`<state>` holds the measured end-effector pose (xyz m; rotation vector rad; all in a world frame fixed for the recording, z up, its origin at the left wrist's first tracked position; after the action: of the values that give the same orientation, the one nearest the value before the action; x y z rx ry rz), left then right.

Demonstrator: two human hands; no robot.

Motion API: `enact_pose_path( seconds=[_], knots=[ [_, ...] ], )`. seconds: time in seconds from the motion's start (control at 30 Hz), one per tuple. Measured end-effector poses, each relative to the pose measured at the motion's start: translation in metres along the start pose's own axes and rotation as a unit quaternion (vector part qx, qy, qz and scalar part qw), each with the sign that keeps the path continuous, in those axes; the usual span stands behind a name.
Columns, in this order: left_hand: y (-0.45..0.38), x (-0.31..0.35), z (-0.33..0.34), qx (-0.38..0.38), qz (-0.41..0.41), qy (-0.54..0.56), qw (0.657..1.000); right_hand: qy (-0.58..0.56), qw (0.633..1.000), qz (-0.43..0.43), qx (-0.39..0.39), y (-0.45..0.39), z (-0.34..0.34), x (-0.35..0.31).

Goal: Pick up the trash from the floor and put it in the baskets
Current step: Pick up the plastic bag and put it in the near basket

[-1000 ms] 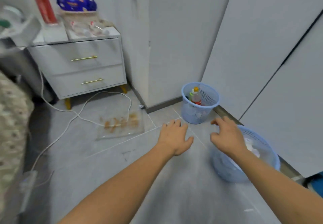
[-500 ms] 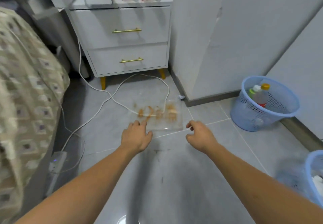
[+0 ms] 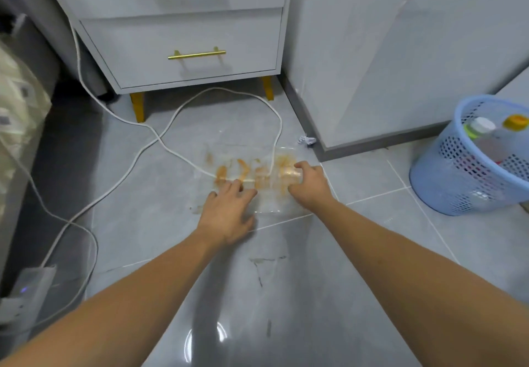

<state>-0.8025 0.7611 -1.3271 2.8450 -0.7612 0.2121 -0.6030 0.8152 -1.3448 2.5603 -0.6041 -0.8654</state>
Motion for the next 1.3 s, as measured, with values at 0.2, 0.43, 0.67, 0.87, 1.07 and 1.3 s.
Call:
enact_pose_path(
  seconds=[0.2,0.43,0.67,0.87,1.07,1.3],
  knots=[
    [-0.033,0.009,0.021,-0.011,0.047,-0.020,0.999,0.171,0.965,-0.149,0.130,-0.015,-0.012,-0.041],
    [-0.012,0.000,0.032,0.018,0.128,-0.043,0.991,0.212,0.960,-0.181,0.034,-0.037,0.018,-0.074],
    [0.038,-0.045,0.022,0.015,0.195,-0.030,0.980,0.115,0.993,-0.034,0.019,-0.017,0.025,-0.037],
    [0.071,-0.120,0.009,0.162,-0.124,0.195,0.959,-0.021,0.997,0.068,-0.026,0.016,0.037,0.026],
    [0.050,-0.127,0.031,0.092,-0.259,0.346,0.897,-0.119,0.990,0.070,-0.028,0.014,0.036,0.030],
    [0.053,-0.113,0.043,0.099,-0.260,0.500,0.820,-0.180,0.974,0.051,-0.125,0.028,0.027,0.033]
  ],
)
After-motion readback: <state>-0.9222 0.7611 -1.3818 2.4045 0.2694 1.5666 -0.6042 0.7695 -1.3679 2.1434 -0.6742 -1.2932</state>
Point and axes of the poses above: each hand's wrist, its own y-axis away from the middle knuckle, its own z-axis out of the palm, x = y × z, the point moved 9 cm from there along -y, towards the middle knuckle, and after that the axes turned 11 degrees about z, right-handed, at the moved point
